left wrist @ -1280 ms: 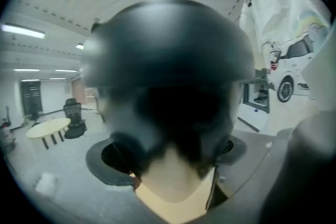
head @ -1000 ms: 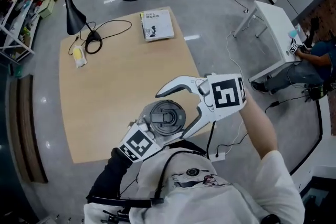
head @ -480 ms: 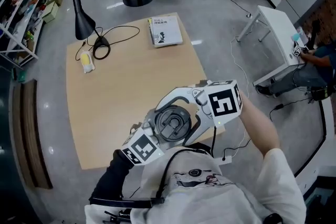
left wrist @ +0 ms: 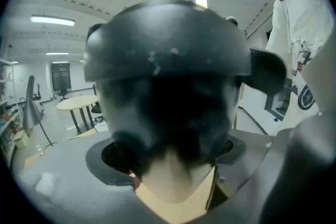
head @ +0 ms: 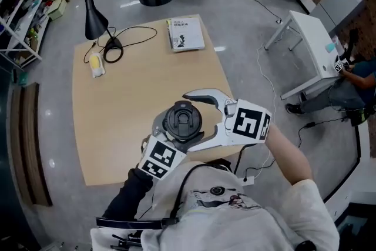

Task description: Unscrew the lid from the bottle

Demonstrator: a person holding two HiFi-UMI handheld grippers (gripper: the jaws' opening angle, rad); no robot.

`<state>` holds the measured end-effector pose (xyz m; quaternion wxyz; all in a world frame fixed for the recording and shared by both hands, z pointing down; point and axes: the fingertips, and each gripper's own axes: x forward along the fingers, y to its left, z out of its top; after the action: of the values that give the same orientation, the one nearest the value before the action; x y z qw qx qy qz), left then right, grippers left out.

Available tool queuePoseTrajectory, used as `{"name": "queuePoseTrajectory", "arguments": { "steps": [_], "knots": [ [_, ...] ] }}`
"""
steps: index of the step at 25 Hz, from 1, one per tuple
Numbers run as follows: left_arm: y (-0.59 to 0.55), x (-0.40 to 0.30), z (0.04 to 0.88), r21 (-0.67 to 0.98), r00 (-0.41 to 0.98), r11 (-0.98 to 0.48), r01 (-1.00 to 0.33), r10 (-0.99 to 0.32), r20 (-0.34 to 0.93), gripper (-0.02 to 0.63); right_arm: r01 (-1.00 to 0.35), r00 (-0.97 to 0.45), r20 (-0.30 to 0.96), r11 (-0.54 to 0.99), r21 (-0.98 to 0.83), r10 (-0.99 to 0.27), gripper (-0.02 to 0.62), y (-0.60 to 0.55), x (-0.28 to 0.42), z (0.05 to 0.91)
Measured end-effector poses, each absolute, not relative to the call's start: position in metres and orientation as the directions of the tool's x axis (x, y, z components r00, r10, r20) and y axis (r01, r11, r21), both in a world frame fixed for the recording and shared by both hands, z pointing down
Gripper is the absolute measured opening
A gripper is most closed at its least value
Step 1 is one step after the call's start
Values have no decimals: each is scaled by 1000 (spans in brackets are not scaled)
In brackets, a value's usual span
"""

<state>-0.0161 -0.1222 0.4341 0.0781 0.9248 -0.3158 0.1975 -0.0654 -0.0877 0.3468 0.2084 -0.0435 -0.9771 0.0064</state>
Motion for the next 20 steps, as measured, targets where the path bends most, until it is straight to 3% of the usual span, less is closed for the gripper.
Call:
{"name": "queuePoseTrajectory", "arguments": {
  "steps": [3,5,8,10,13,16,18,20],
  "knots": [
    [-115,-7,435,3,744,-819,-574,-520,419,417,172,-913,387,983,70,133,492,-82,-80,354],
    [-92,9,427,22,838,-900,-435,-396,375,417,369,-868,384,926,73,316,491,-57,-71,347],
    [-48,36,411,52,947,-987,-155,-133,294,417,689,-666,398,725,5,630,491,-15,-45,334],
    [-33,47,404,76,965,-994,-73,-51,257,417,778,-552,404,625,-67,730,491,-2,-36,330],
    [-46,39,409,103,958,-982,-156,-125,258,417,672,-636,423,733,-108,645,541,-23,-37,325],
    [-84,7,427,111,876,-905,-411,-359,321,417,338,-859,381,937,-83,343,555,-58,-43,326],
    [-105,-11,435,72,779,-818,-571,-511,365,417,119,-911,390,991,-64,134,552,-69,-53,343],
    [-114,-18,438,11,711,-768,-640,-586,388,417,20,-924,382,1000,-24,28,521,-76,-68,357]
  ]
}}
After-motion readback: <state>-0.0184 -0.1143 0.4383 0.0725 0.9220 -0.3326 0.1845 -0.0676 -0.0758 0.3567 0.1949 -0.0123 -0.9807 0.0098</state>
